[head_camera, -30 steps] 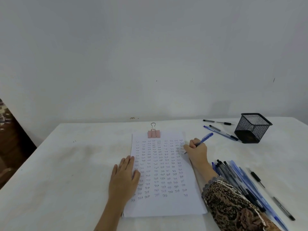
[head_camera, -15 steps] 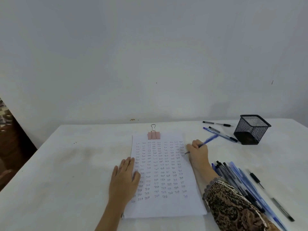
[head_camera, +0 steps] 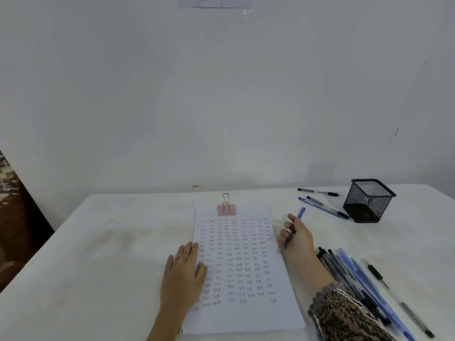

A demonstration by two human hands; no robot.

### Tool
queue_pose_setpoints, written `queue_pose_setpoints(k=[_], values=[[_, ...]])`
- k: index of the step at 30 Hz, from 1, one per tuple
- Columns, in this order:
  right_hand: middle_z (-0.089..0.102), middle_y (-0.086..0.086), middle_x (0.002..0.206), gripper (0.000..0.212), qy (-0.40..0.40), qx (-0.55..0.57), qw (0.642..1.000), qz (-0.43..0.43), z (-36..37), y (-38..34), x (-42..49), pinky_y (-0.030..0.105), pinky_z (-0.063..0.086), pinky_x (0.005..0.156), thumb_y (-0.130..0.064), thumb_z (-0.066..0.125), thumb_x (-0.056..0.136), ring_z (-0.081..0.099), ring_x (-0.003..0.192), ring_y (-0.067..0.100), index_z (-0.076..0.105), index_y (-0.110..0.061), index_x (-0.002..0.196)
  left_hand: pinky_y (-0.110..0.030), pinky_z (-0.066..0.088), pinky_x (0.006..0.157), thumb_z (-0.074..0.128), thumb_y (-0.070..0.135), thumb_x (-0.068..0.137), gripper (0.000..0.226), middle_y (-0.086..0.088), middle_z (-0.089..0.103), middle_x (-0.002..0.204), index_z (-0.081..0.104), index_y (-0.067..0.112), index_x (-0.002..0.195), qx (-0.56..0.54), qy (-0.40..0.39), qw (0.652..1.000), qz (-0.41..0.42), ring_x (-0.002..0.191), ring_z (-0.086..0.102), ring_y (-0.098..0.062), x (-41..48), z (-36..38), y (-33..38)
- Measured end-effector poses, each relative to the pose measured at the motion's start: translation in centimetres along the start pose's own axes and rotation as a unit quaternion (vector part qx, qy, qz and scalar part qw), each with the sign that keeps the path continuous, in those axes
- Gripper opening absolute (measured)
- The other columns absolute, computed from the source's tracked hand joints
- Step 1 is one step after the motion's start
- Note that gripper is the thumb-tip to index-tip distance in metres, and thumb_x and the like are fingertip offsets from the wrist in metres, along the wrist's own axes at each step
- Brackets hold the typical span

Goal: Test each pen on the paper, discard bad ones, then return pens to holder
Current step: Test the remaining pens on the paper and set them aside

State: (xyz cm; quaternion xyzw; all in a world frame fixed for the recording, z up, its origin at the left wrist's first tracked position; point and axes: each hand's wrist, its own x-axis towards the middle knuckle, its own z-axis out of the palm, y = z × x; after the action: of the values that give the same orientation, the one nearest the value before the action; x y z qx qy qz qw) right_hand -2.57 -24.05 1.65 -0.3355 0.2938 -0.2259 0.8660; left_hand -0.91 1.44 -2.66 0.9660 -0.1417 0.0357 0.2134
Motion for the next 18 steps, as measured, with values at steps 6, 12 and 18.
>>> queue_pose_setpoints(k=[6, 12, 18], values=[[0.032, 0.000, 0.065, 0.017, 0.038, -0.186, 0.981, -0.046, -0.5, 0.2, -1.8, 0.015, 0.020, 0.032, -0.024, 0.037, 0.100, 0.024, 0.035, 0.008, 0.049, -0.012, 0.102, -0.028, -0.001, 0.115, -0.011, 0.054, 0.059, 0.096, 0.007, 0.012, 0.155, 0.013, 0.022, 0.147, 0.009, -0.001, 1.000, -0.002, 0.143, 0.005, -0.008, 0.1, -0.2, 0.1], [0.035, -0.001, 0.064, 0.020, 0.005, -0.310, 0.947, -0.089, -1.9, -1.3, -4.6, 0.019, 0.019, 0.038, -0.031, 0.040, 0.099, 0.021, 0.039, 0.009, 0.056, -0.018, 0.099, -0.029, 0.001, 0.116, 0.002, 0.050, 0.075, 0.078, 0.007, 0.014, 0.154, 0.015, 0.021, 0.146, -0.001, -0.004, 1.000, -0.002, 0.143, 0.007, -0.008, 0.0, -0.1, 0.0], [0.044, 0.002, 0.064, 0.020, 0.028, -0.548, 0.813, -0.196, -4.2, -4.6, -6.7, 0.026, 0.027, 0.047, -0.018, 0.038, 0.099, 0.041, 0.057, 0.020, 0.052, -0.007, 0.090, -0.030, 0.002, 0.116, -0.002, 0.054, 0.070, 0.085, 0.005, 0.016, 0.154, 0.018, 0.021, 0.146, -0.007, 0.001, 1.000, 0.004, 0.142, 0.009, -0.010, -0.1, 0.0, 0.0]])
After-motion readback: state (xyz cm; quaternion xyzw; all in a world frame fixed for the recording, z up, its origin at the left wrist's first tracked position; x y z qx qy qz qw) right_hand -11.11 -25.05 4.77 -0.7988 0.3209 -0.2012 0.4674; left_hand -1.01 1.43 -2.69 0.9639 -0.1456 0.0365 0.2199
